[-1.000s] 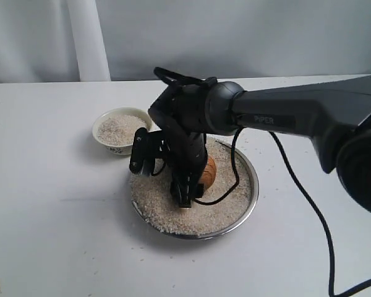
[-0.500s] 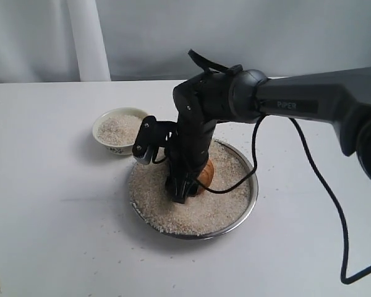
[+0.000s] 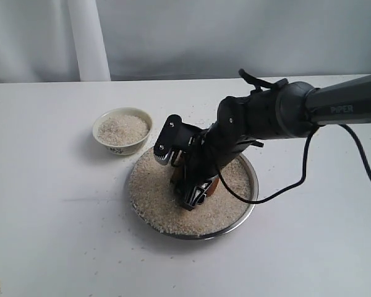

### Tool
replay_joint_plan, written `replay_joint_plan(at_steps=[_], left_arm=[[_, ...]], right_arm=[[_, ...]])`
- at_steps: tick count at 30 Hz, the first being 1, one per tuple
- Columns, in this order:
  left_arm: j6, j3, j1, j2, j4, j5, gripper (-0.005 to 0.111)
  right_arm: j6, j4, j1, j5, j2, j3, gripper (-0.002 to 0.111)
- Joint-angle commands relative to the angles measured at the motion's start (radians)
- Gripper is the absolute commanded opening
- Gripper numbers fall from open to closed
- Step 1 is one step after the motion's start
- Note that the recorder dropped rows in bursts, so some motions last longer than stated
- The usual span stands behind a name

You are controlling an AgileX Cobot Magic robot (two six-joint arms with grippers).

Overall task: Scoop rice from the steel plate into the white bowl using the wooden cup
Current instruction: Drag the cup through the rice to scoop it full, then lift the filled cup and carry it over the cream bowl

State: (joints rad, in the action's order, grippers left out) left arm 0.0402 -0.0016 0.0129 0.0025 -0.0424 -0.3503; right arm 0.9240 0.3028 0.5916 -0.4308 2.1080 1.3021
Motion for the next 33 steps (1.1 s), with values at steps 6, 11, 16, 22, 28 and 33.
replay_joint_plan(at_steps=[6,11,16,22,28,33], left_arm=[[-0.004,0.002,0.003,-0.003,0.000,0.006,0.000],[-0.004,0.002,0.003,-0.003,0.000,0.006,0.000],[-0.004,0.002,0.003,-0.003,0.000,0.006,0.000],[-0.004,0.002,0.003,-0.003,0.000,0.006,0.000],[-0.004,0.002,0.003,-0.003,0.000,0.006,0.000],[-0.004,0.002,0.003,-0.003,0.000,0.006,0.000]], right_arm=[[0.073,0.122,-0.012,0.085,-0.044,-0.028,0.000],[0.092,0.159,-0.012,0.138,-0.051,-0.028,0.000],[0.092,0.159,-0.012,0.135,-0.079,-0.028,0.000],[0.092,0.161,-0.012,0.122,-0.156,-0.028,0.000],[0.092,0.170,-0.009,0.119,-0.210,-0.016,0.000],[0.092,0.152,0.022,0.112,-0.202,0.047,0.000]])
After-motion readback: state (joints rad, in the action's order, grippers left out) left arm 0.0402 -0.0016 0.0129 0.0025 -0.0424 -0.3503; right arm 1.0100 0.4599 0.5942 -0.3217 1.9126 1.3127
